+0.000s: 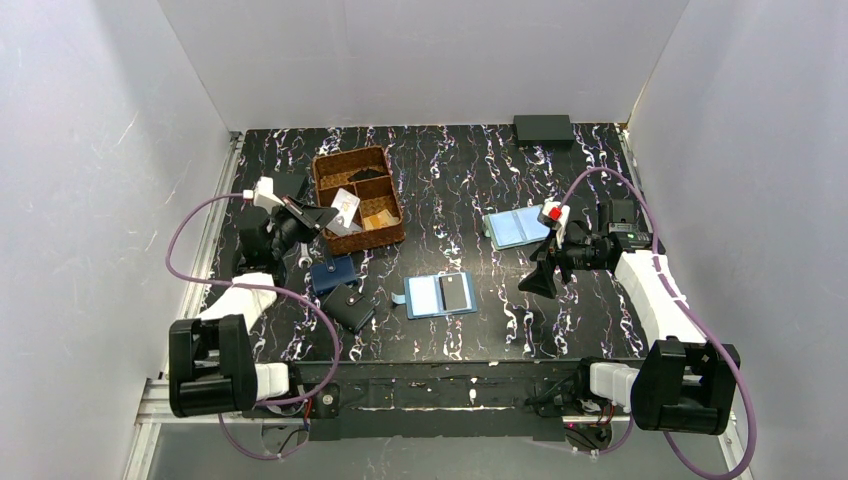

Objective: Take the credit cards out of the card holder
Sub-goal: Place the credit card in the storage box.

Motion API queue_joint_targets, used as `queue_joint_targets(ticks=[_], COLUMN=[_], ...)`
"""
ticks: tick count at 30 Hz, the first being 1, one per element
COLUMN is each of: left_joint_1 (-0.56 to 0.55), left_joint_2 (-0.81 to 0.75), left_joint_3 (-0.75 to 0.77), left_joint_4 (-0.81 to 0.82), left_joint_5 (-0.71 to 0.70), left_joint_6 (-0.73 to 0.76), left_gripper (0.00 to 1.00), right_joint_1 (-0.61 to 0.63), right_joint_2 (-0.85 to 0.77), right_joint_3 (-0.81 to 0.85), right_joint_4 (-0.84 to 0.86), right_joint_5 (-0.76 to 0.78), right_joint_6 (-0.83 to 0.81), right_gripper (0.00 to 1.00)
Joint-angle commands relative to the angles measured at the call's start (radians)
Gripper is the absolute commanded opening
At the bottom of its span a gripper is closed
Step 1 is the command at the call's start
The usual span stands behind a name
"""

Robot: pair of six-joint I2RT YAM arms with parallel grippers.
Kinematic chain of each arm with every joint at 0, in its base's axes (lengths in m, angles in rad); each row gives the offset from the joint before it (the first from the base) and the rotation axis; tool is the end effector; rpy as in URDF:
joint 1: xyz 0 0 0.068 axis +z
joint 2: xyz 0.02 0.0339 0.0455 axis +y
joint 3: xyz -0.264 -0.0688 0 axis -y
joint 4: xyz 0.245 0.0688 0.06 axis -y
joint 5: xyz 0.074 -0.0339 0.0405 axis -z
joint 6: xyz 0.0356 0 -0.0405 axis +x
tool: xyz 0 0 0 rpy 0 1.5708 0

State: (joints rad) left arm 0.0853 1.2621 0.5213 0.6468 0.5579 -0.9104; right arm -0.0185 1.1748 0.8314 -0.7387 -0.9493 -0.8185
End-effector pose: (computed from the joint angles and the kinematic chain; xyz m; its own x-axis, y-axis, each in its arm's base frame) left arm 0.2655 0.0038 0.2342 -0.4150 -0.7079 -0.5715 0.2039 0.5398 -0.8167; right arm 0.2140 0.0250 0.2474 -0.3325 -0.4190 -0.8449 -0.8980 0.4145 0.1477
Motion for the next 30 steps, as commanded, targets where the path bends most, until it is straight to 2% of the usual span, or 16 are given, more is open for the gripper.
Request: queue_joint_targets(ticks=[1, 9, 19, 21, 23, 25, 30], left_joint_1=[0.014, 0.021, 0.021, 0.021, 0.02, 0.02, 0.018], left_joint_2=[0.046, 0.134, 0.302, 0.315, 0.325, 0.321, 0.17], left_joint_3=[0.065, 0.135, 0.259, 0.27, 0.29, 0.329, 0.385], left_joint_4=[0.0, -0.085, -0.158, -0.178, -0.211, -0.288, -0.473], left_joint_5=[0.005, -0.095, -0.083, -0.09, -0.08, -0.055, -0.171], left_joint_6=[0.038, 0.098, 0.123, 0.134, 0.144, 0.184, 0.32], left_gripper=[0.0, 0.0, 0.0, 0.07, 0.25, 0.35, 0.46], right_joint_1=[-0.005, -0.005, -0.006, -0.006, -0.006, -0.006, -0.006], right_joint_2=[-0.02, -0.017, -0.011, -0.008, -0.005, -0.004, -0.004], right_joint_3=[-0.01, -0.009, -0.012, -0.012, -0.011, -0.011, -0.011], right_joint_4=[0.014, 0.013, 0.015, 0.015, 0.013, 0.012, 0.013], right_joint_5=[-0.014, -0.013, -0.018, -0.021, -0.022, -0.022, -0.023], right_joint_6=[0.002, 0.003, 0.004, 0.005, 0.004, 0.004, 0.004], right_gripper=[0.98, 0.98, 0.98, 0.98, 0.98, 0.98, 0.98])
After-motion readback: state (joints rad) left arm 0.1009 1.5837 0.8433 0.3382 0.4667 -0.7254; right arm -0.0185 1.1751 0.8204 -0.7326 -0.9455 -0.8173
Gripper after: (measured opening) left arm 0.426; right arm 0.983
